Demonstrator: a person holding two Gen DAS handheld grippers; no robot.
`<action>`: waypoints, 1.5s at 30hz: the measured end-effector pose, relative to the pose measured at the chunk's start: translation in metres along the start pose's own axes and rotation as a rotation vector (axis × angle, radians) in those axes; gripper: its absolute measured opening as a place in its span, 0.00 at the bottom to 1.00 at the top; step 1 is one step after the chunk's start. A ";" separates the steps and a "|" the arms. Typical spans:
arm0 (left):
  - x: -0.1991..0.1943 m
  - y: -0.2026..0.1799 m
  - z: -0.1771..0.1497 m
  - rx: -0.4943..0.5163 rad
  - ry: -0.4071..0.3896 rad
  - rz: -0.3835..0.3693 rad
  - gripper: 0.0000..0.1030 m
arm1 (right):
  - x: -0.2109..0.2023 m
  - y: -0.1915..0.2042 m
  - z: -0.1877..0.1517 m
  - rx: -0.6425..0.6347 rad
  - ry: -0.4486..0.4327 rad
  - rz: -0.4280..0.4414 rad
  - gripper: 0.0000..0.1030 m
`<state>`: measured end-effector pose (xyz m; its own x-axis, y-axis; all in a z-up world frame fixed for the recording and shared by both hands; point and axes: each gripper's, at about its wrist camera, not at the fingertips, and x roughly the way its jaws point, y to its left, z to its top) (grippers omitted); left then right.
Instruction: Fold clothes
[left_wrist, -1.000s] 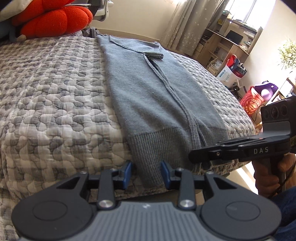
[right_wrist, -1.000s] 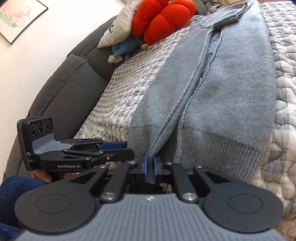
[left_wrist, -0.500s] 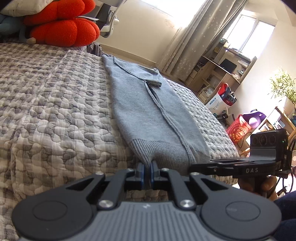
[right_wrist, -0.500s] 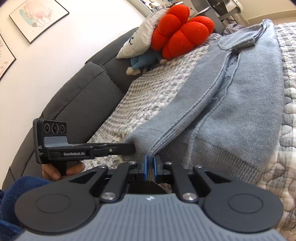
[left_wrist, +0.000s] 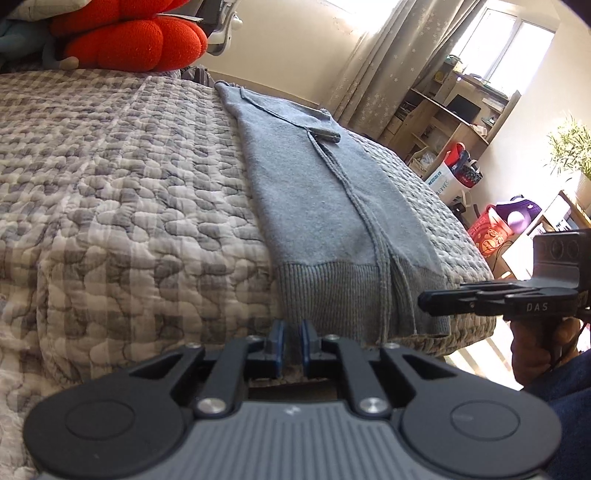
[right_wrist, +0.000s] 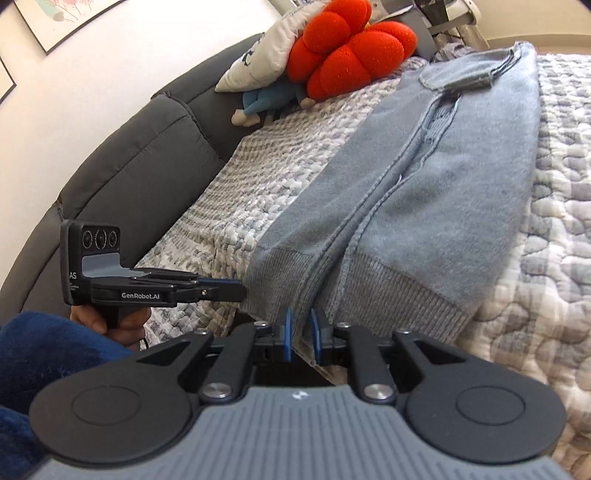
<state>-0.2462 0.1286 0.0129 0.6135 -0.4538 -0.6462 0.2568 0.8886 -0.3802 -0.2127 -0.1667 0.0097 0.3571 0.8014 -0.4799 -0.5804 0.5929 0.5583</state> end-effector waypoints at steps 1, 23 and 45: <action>-0.003 0.000 0.001 0.004 -0.007 0.006 0.08 | -0.007 -0.001 0.001 -0.002 -0.028 -0.029 0.24; 0.049 -0.042 0.030 0.127 0.067 -0.145 0.17 | -0.002 0.014 -0.001 -0.167 0.057 -0.151 0.29; 0.011 0.004 0.002 -0.103 -0.017 -0.028 0.05 | -0.046 -0.018 -0.028 0.158 -0.168 -0.180 0.09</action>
<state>-0.2364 0.1275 0.0056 0.6199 -0.4768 -0.6232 0.1963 0.8632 -0.4651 -0.2387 -0.2164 0.0029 0.5678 0.6764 -0.4691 -0.3803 0.7210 0.5793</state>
